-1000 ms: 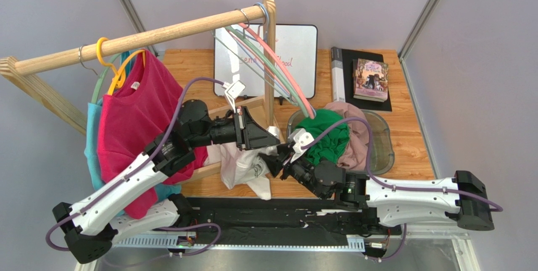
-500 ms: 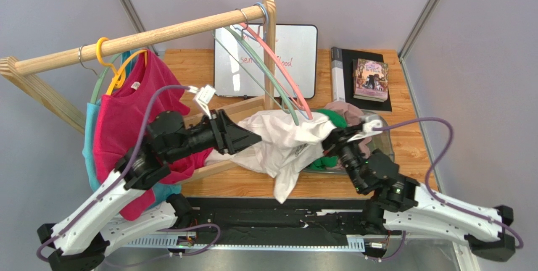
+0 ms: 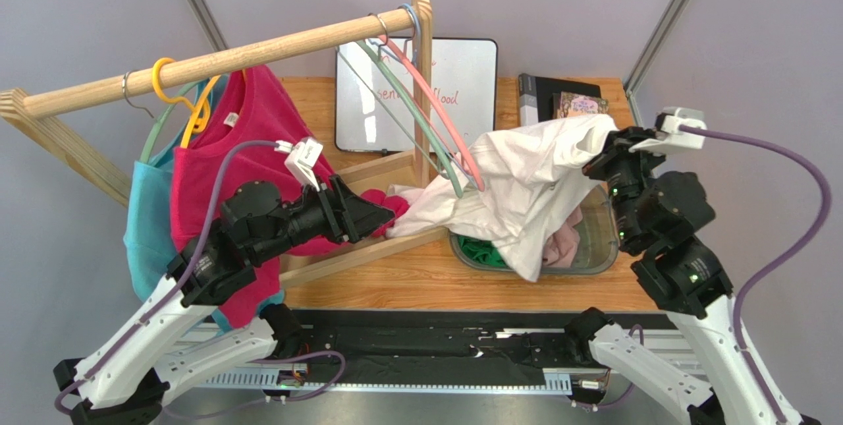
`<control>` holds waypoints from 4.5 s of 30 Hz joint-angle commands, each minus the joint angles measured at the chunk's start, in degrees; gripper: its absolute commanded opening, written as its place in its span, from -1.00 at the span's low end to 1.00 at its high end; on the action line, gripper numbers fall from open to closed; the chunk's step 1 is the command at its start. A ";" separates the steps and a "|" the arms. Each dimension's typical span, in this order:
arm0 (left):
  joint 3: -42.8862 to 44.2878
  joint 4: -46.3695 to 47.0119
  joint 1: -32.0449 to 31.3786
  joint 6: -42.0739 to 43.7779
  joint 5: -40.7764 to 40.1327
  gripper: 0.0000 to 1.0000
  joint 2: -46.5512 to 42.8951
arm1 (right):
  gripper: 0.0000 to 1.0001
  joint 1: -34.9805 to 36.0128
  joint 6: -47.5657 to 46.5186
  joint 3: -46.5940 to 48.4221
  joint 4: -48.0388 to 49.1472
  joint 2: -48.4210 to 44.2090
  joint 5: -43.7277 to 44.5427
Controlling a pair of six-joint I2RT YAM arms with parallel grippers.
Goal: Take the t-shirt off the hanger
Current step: Place the tshirt into the basket, then grab a hanger with a tshirt on it with the left arm
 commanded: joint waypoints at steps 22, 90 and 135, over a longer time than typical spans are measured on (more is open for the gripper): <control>1.77 -1.79 0.06 1.93 -2.85 0.31 -1.69 | -1.00 -1.90 -11.02 34.39 -5.25 13.37 -2.15; 47.90 -37.40 0.06 27.32 -41.26 0.11 -2.13 | 0.92 26.57 23.45 -20.74 -21.50 -12.92 -18.41; 40.78 -30.88 0.06 26.45 -45.04 -0.70 4.02 | 0.91 26.57 22.13 -22.05 -20.89 -14.50 -20.43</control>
